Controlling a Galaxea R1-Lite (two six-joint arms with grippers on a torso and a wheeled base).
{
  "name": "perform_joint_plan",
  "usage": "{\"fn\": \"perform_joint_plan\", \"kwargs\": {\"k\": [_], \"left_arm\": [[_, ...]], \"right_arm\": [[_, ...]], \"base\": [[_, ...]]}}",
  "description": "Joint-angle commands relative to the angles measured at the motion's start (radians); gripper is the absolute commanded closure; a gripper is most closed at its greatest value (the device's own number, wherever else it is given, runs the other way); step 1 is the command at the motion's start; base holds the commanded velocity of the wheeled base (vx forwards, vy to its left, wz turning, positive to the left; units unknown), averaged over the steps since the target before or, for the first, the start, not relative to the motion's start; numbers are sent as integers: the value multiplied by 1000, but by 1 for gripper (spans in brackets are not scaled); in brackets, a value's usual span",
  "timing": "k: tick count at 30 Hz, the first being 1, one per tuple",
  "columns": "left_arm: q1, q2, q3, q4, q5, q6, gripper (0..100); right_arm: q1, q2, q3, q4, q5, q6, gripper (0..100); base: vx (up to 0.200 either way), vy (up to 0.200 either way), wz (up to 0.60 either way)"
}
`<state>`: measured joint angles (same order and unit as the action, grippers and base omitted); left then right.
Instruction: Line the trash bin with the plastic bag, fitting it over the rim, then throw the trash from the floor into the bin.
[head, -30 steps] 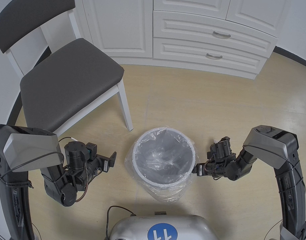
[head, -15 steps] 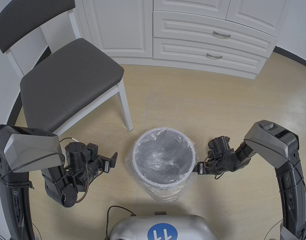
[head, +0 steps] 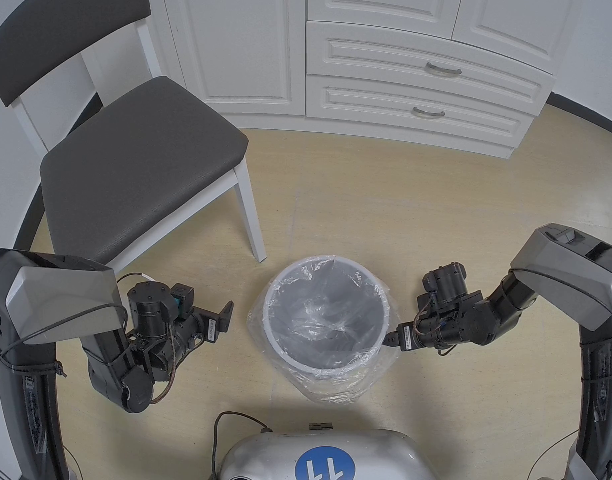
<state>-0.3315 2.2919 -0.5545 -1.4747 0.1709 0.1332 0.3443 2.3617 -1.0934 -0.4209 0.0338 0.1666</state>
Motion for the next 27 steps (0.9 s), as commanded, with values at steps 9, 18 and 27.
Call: {"fn": "perform_joint_plan", "kwargs": {"k": [9, 18, 27], "left_arm": [[-4, 20, -9, 1, 1, 5, 0], [-6, 18, 2, -1, 1, 5, 0], [-8, 40, 2, -22, 1, 3, 0]], "right_arm": [[-53, -21, 44, -29, -126, -148, 0], [-73, 33, 10, -33, -120, -142, 0], [-77, 183, -135, -18, 37, 53, 0]], "base": [[0, 0, 0], [0, 0, 0], [0, 0, 0]]}}
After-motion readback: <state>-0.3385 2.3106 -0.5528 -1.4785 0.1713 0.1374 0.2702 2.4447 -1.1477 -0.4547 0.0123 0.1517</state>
